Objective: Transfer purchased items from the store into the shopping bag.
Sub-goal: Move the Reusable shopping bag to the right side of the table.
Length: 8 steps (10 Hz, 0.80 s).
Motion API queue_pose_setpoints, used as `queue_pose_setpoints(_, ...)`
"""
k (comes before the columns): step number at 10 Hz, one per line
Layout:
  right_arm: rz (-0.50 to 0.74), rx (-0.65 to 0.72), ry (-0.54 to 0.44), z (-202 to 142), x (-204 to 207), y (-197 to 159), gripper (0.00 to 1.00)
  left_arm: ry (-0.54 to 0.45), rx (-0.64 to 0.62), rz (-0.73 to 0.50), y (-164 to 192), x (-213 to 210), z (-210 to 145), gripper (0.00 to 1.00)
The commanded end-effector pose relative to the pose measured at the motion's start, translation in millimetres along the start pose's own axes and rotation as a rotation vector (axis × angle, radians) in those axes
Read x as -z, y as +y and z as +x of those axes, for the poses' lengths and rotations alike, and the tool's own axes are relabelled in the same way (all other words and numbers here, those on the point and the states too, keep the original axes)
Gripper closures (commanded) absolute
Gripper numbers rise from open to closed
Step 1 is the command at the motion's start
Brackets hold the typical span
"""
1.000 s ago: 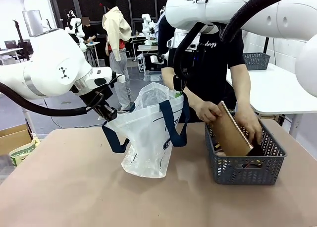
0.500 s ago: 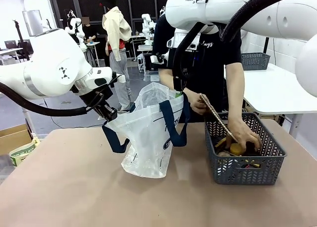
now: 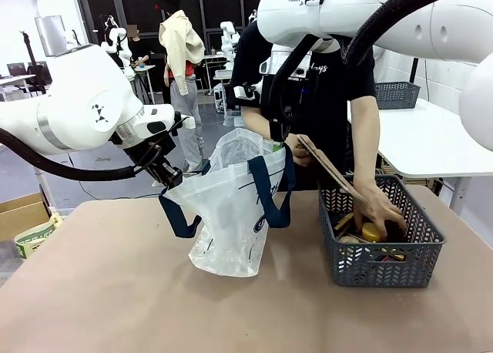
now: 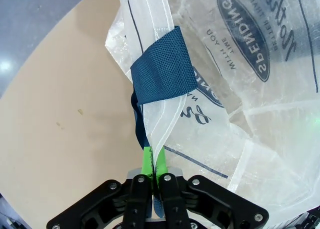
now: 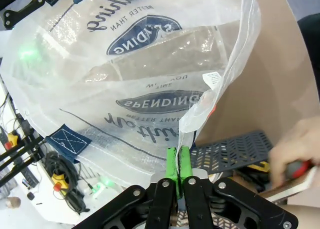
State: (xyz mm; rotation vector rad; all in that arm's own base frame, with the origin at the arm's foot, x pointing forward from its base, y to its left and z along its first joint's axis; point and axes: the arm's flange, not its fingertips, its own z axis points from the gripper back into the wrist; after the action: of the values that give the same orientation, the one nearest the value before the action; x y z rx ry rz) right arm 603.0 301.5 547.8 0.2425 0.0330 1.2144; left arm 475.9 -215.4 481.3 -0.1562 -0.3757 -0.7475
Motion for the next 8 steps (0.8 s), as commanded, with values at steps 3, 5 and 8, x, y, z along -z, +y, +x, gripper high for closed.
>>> queue_pose_setpoints(3,-0.001,0.005,0.0,-1.0,-0.2,0.6,1.0,0.003,-0.004,0.003,0.9,0.0,-0.4,1.0)
queue_pose_setpoints(5,-0.001,0.005,0.0,-1.0,-0.2,0.6,1.0,0.003,-0.004,0.003,0.9,0.0,-0.4,1.0)
queue_pose_setpoints(8,-0.001,0.005,0.0,-1.0,-0.2,0.6,1.0,0.003,-0.004,0.003,0.9,0.0,-0.4,1.0)
